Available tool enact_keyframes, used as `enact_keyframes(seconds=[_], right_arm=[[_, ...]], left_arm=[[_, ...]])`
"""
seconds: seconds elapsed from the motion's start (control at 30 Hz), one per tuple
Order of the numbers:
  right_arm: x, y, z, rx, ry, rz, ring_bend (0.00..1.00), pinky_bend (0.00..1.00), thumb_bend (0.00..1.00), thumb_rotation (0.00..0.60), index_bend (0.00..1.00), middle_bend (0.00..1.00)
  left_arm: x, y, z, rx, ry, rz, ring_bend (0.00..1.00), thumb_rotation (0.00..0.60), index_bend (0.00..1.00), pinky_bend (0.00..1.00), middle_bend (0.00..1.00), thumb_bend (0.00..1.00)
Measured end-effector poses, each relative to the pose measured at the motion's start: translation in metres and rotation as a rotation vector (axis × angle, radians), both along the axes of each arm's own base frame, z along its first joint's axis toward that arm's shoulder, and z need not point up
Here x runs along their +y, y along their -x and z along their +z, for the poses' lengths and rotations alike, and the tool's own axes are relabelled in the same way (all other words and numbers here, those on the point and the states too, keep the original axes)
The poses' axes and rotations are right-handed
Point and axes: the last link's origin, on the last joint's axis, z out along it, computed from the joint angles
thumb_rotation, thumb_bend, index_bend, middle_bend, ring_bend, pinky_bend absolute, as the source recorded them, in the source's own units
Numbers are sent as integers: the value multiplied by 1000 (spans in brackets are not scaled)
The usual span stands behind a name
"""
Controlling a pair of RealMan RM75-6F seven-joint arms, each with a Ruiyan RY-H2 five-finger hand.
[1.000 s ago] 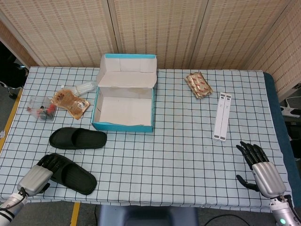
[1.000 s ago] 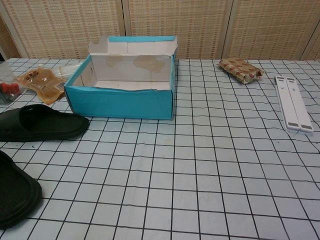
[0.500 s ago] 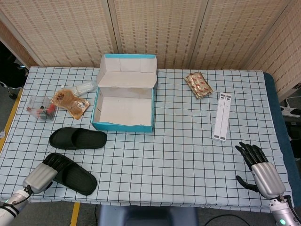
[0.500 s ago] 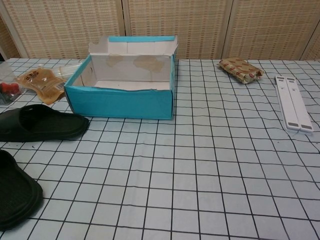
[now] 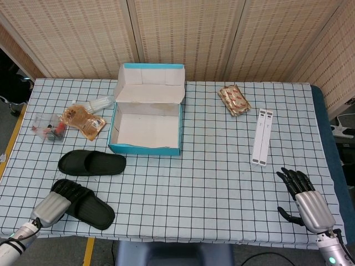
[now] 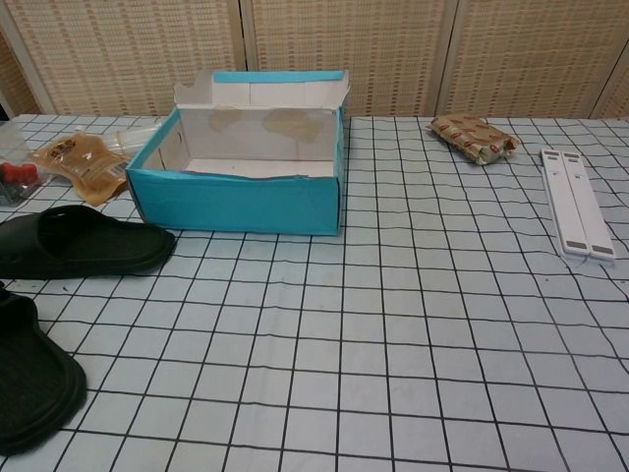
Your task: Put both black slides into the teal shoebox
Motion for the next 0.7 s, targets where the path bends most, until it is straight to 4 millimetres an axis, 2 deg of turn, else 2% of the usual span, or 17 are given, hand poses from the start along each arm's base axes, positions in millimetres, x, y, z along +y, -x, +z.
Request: enact_keyframes(seconds=[0.13, 0.3, 0.53, 0.7], right_arm=[[0, 0, 0, 0, -3, -1, 0, 0, 175, 600, 0, 0], [0, 0, 0, -2, -1, -2, 0, 0, 175, 600, 0, 0], [0, 0, -1, 0, -11, -2, 0, 0, 175, 600, 0, 0], [-1, 0, -3, 3, -17, -5, 0, 0, 175, 600, 0, 0]], left_arm=[[1, 1, -5, -41, -10, -19, 125, 600, 37, 156, 190, 399], [0, 7, -12, -84, -1, -21, 255, 600, 195, 254, 333, 408], [1, 8, -19, -147, -6, -35, 444, 600, 479, 441, 585, 433], [3, 9, -20, -196, -34, -55, 539, 600, 587, 529, 690, 453]])
